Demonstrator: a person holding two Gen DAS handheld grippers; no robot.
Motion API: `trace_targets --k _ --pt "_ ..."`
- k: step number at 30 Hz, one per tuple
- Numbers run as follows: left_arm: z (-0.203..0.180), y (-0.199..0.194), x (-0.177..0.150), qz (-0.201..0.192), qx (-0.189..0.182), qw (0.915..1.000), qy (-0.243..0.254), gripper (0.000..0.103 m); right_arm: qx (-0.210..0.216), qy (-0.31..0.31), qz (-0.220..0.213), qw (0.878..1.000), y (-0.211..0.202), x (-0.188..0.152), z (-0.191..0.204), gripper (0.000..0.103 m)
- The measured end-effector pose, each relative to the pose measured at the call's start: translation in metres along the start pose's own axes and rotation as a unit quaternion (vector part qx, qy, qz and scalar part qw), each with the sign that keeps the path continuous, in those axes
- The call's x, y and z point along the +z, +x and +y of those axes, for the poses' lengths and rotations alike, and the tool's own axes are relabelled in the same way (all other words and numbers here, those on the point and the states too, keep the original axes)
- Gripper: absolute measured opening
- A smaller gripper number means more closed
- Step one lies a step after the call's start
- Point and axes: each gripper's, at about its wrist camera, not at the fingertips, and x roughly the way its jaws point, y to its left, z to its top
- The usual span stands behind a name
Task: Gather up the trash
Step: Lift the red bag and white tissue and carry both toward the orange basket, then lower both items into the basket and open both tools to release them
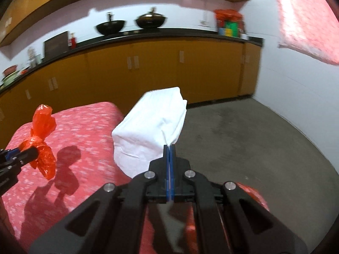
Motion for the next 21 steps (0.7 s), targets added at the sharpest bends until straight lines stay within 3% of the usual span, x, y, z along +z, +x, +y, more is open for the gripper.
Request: trace_targets --k 11,21 --pt "-0.127 0.05 -0.013 0.04 -0.089 0.993 0.066 0.03 -0.114 0.094 0.063 0.987 0.028 -0.081 -0.13 0.003" --pt "-0.2 0.097 -0.032 0.094 -0.11 0.9829 0.114 0.03 -0.125 0.132 0.123 0.976 0.064 -0.142 -0.18 0.002"
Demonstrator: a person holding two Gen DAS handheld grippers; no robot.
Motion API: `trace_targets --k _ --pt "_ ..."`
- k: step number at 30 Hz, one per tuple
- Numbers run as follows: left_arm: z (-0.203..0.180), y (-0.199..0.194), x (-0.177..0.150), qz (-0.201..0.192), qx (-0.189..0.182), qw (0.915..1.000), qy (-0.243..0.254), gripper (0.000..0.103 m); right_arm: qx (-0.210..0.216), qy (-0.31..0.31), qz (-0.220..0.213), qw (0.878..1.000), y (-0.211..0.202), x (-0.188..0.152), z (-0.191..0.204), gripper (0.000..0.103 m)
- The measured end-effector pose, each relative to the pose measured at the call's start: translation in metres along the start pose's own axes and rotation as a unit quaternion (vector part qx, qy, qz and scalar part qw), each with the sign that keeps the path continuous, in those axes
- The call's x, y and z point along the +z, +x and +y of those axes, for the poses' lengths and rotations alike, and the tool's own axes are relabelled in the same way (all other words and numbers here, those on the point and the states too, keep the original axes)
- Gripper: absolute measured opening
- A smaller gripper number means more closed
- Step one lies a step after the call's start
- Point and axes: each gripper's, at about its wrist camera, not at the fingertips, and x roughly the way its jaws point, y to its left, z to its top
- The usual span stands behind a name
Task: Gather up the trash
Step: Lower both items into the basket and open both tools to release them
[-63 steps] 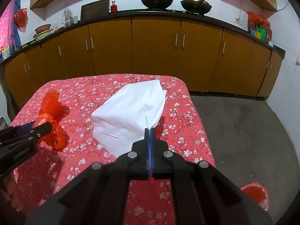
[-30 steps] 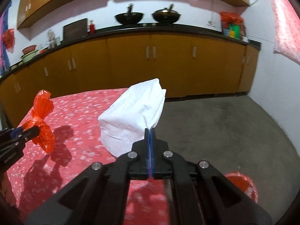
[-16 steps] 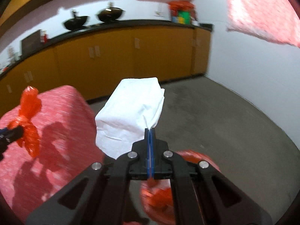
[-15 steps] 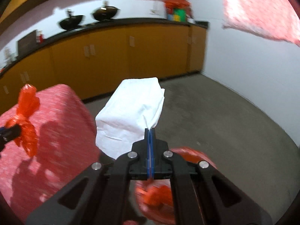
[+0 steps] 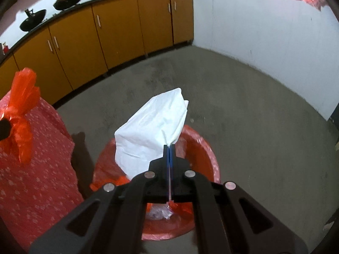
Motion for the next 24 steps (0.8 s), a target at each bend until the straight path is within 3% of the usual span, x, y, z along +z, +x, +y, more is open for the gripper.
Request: trace_targets --k 15,17,19,24 --pt "-0.043 0.063 0.003 0.055 -0.011 0.9978 0.036 0.03 0.015 0.012 0.033 0.999 0.038 -0.01 -0.016 0.007" --pt "-0.047 0.069 0.0 0.063 -0.009 0.9972 0.039 0.03 0.017 0.014 0.035 0.999 0.041 -0.012 -0.018 0.021" --pt "-0.052 0.076 -0.002 0.071 -0.008 0.9965 0.043 0.03 0.017 0.02 0.031 0.999 0.04 -0.013 -0.023 0.028" --pt "-0.06 0.089 -0.004 0.082 -0.005 0.9953 0.052 0.03 0.008 0.034 0.019 0.999 0.036 -0.009 -0.036 0.03"
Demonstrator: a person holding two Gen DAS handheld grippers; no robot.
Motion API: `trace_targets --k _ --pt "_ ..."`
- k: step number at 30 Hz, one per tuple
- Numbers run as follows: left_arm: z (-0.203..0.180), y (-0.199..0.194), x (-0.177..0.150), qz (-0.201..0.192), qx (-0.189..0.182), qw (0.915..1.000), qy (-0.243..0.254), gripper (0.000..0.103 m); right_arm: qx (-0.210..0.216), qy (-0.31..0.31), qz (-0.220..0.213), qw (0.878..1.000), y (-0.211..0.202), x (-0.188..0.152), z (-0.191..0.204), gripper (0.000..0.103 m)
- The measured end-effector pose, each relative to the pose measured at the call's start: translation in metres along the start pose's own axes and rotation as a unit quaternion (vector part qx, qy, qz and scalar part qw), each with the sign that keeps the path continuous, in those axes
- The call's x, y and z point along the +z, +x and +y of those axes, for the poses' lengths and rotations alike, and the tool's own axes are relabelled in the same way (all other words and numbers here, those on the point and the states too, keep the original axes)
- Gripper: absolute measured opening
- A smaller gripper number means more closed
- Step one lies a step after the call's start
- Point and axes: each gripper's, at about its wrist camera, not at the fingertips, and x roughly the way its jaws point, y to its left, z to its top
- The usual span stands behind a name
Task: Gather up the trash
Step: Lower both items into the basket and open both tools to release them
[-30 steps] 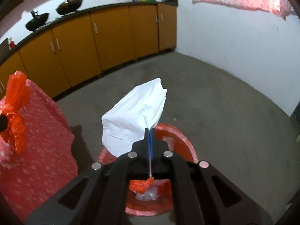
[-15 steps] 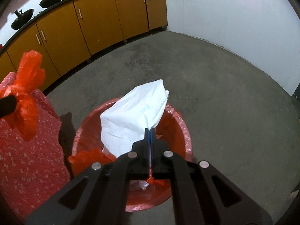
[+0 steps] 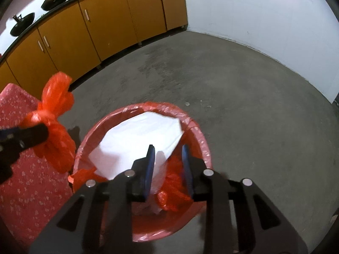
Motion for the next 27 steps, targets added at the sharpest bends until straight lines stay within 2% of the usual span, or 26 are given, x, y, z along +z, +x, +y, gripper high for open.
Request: trace_targets --k 3,11,17,20,23,27 --pt "-0.002 0.006 -0.002 0.006 0.002 1.0 0.002 0.031 -0.007 0.002 -0.015 1.0 -0.006 0.006 -0.007 0.033" --pt "-0.01 0.024 -0.011 0.035 -0.003 0.9993 0.012 0.032 -0.022 0.025 -0.032 0.999 -0.021 0.018 -0.033 0.034" --pt "-0.016 0.046 -0.02 0.065 -0.008 0.9978 0.014 0.033 -0.018 0.028 -0.04 0.999 -0.025 0.023 -0.04 0.034" --pt "-0.016 0.048 -0.022 0.065 -0.011 0.9978 0.014 0.04 -0.018 0.024 -0.039 0.999 -0.025 0.022 -0.041 0.034" --pt "-0.013 0.04 -0.018 0.048 -0.007 0.9988 0.006 0.058 -0.018 0.032 -0.035 0.999 -0.023 0.021 -0.043 0.034" --pt "-0.008 0.032 -0.014 0.033 -0.009 0.9994 -0.009 0.06 -0.017 0.037 -0.038 0.998 -0.027 0.024 -0.045 0.034"
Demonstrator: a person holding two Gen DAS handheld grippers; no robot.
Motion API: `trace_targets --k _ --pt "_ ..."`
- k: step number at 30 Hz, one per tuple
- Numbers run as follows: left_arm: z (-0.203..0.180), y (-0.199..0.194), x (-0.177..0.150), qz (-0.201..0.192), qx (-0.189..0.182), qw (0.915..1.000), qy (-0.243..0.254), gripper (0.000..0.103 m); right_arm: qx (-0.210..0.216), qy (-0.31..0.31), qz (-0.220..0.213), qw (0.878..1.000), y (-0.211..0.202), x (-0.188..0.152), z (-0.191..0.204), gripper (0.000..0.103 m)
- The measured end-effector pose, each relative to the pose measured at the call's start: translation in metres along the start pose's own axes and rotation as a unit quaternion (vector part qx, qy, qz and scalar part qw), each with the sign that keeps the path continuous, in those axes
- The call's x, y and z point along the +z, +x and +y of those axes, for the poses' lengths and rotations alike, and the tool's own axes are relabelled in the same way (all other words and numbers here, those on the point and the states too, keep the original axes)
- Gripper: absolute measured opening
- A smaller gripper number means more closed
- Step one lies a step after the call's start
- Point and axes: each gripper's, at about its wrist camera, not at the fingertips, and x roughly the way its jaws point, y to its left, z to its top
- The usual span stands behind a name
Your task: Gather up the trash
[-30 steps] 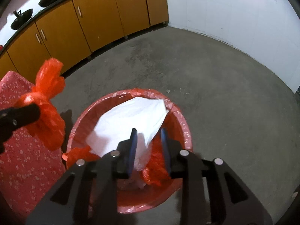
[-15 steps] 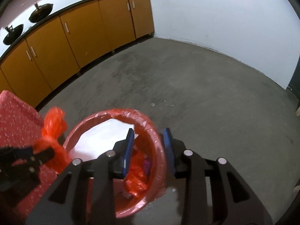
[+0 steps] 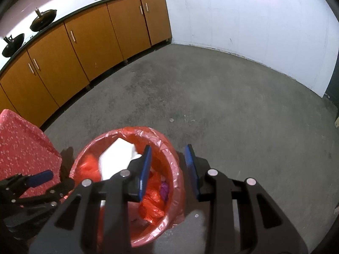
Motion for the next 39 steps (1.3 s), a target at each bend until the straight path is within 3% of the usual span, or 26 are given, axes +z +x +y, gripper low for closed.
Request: trace_targets --k 9,13,16,21,29,34,39 --pt "0.021 -0.059 0.006 -0.057 -0.006 0.9975 -0.041 0.063 0.014 -0.009 -0.032 0.999 -0.036 0.011 0.012 0.034" --pt "0.044 -0.115 -0.002 -0.106 -0.005 0.9922 -0.065 0.064 0.042 -0.027 -0.063 0.997 -0.079 0.014 0.032 0.034" --pt "0.062 -0.156 -0.013 -0.14 0.004 0.9868 -0.081 0.068 0.066 -0.045 -0.082 0.993 -0.112 0.013 0.049 0.043" --pt "0.104 -0.23 -0.051 -0.19 0.041 0.9734 -0.122 0.071 0.113 -0.082 -0.119 0.983 -0.181 0.006 0.079 0.056" --pt "0.146 -0.323 -0.132 -0.239 0.12 0.9481 -0.172 0.084 0.179 -0.088 -0.179 0.963 -0.292 -0.016 0.098 0.098" --pt "0.156 -0.364 -0.187 -0.259 0.162 0.93 -0.204 0.094 0.175 -0.114 -0.211 0.955 -0.348 -0.037 0.114 0.099" --pt "0.137 -0.398 -0.231 -0.293 0.213 0.9095 -0.204 0.101 0.145 -0.145 -0.207 0.956 -0.383 -0.061 0.124 0.099"
